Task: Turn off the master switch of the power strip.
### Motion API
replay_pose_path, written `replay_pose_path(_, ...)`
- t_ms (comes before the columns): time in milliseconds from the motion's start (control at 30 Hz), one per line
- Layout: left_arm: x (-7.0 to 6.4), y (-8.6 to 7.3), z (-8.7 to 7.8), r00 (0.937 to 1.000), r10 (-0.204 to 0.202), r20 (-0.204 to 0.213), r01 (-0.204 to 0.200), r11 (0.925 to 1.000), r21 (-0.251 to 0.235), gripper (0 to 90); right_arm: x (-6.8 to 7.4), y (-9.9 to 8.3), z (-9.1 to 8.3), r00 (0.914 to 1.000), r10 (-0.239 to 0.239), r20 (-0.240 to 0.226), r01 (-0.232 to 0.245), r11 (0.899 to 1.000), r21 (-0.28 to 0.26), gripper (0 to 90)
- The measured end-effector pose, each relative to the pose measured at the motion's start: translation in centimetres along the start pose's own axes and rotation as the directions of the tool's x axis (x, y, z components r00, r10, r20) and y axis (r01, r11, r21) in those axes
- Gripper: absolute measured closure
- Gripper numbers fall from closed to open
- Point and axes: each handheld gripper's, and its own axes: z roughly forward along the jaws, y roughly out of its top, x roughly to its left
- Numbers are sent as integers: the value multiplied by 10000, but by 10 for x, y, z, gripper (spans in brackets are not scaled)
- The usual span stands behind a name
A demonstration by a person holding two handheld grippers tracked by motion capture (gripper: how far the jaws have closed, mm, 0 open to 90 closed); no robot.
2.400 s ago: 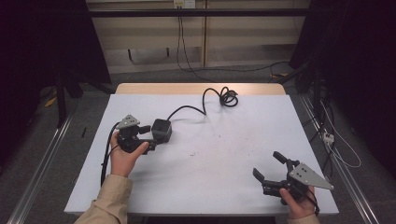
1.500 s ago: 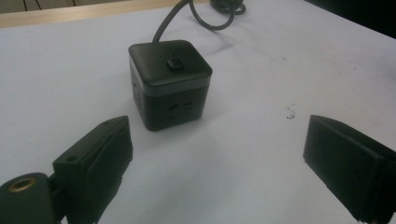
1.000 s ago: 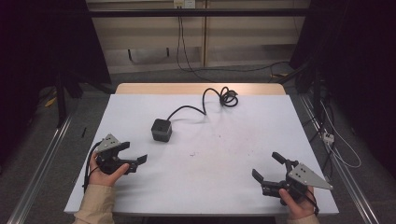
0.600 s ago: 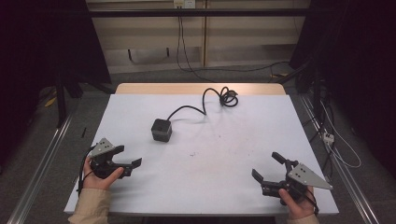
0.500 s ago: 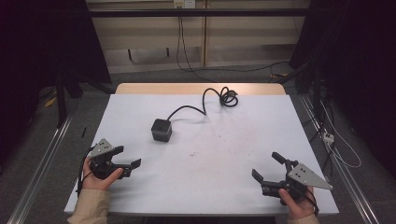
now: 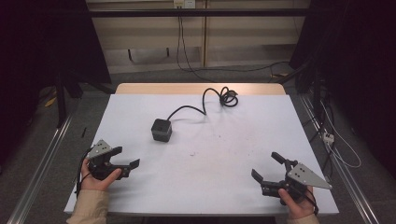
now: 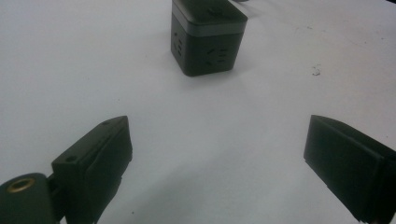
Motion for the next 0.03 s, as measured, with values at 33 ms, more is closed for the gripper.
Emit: replay_pose_path(33,0,0,1,10000,13,-23,-13,10000,12,74,0,0,0,10000,8,-18,-8,10000,3,47)
